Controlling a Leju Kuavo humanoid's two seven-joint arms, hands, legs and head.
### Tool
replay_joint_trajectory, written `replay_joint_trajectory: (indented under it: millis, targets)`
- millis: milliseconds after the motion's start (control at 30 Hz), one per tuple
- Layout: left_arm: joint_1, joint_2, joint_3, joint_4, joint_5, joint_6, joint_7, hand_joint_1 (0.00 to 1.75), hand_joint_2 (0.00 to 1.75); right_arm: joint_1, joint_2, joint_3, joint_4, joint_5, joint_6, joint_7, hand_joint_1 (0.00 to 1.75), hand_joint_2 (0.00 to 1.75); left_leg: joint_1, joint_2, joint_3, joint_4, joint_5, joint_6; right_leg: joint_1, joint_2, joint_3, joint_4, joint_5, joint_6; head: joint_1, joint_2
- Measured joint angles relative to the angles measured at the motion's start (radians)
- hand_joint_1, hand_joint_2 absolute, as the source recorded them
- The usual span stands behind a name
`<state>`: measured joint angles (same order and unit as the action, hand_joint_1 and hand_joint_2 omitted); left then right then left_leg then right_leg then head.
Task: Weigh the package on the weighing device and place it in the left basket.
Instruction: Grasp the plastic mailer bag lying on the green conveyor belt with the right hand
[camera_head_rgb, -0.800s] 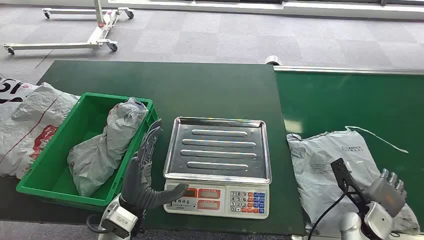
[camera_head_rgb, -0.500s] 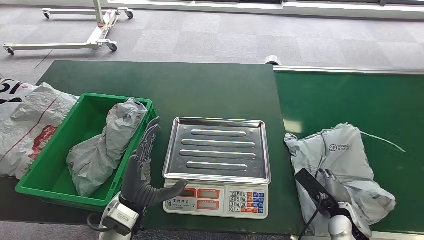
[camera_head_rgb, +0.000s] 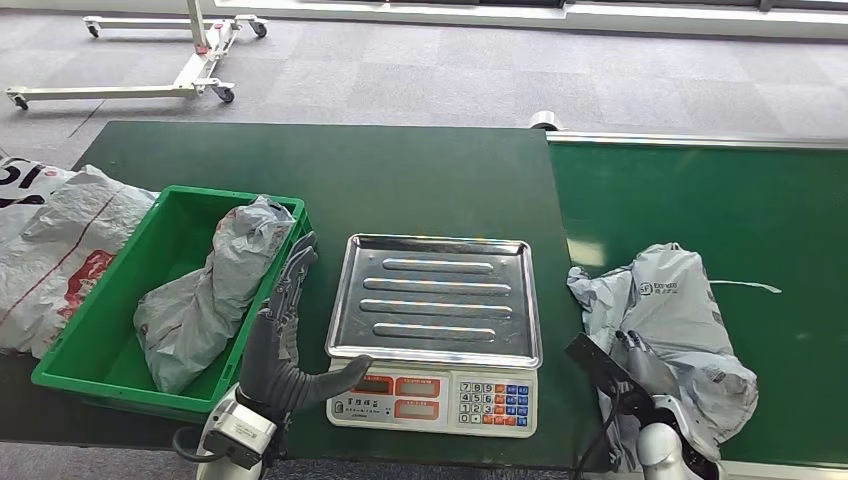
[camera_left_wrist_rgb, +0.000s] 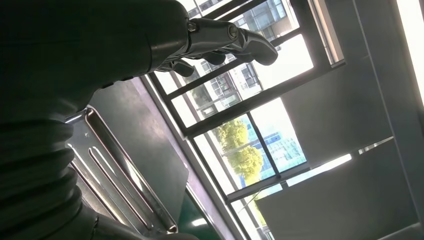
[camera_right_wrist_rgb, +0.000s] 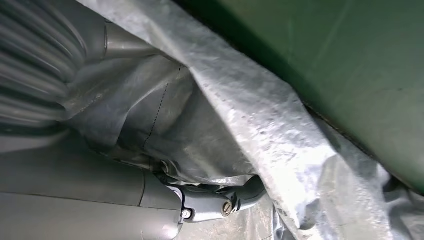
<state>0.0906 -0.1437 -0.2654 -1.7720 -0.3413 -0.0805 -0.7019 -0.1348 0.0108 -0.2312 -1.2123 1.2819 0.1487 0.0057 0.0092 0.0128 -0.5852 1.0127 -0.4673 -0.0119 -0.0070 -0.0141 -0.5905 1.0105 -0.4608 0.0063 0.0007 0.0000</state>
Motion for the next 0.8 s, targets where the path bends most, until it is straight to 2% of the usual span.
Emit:
replay_joint_trajectory:
  millis: [200, 600, 667, 800]
  targets:
    - [0.002, 0.000, 0.008, -0.001, 0.000, 0.011, 0.000, 0.00, 1.75, -0.022, -0.005, 0.010, 0.010, -0.012, -0.054, 0.017, 1.75, 1.75, 0.000, 0.000, 0.000, 0.000, 0.000, 0.000, 0.000, 0.000, 0.000, 0.000, 0.000, 0.000, 0.000, 0.000]
    - [0.012, 0.000, 0.021, -0.015, -0.003, 0.016, 0.000, 0.00, 1.75, -0.053, -0.005, 0.028, 0.005, -0.008, -0.091, 0.036, 1.75, 1.75, 0.000, 0.000, 0.000, 0.000, 0.000, 0.000, 0.000, 0.000, 0.000, 0.000, 0.000, 0.000, 0.000, 0.000]
    - [0.015, 0.000, 0.024, -0.021, -0.003, 0.020, 0.000, 0.00, 1.75, -0.055, -0.004, 0.030, -0.007, -0.004, -0.124, 0.041, 1.75, 1.75, 0.000, 0.000, 0.000, 0.000, 0.000, 0.000, 0.000, 0.000, 0.000, 0.000, 0.000, 0.000, 0.000, 0.000]
    - [0.030, 0.000, 0.028, -0.041, -0.003, 0.025, 0.000, 0.00, 1.75, -0.056, 0.011, 0.031, -0.087, -0.006, -0.253, 0.040, 1.75, 1.75, 0.000, 0.000, 0.000, 0.000, 0.000, 0.000, 0.000, 0.000, 0.000, 0.000, 0.000, 0.000, 0.000, 0.000]
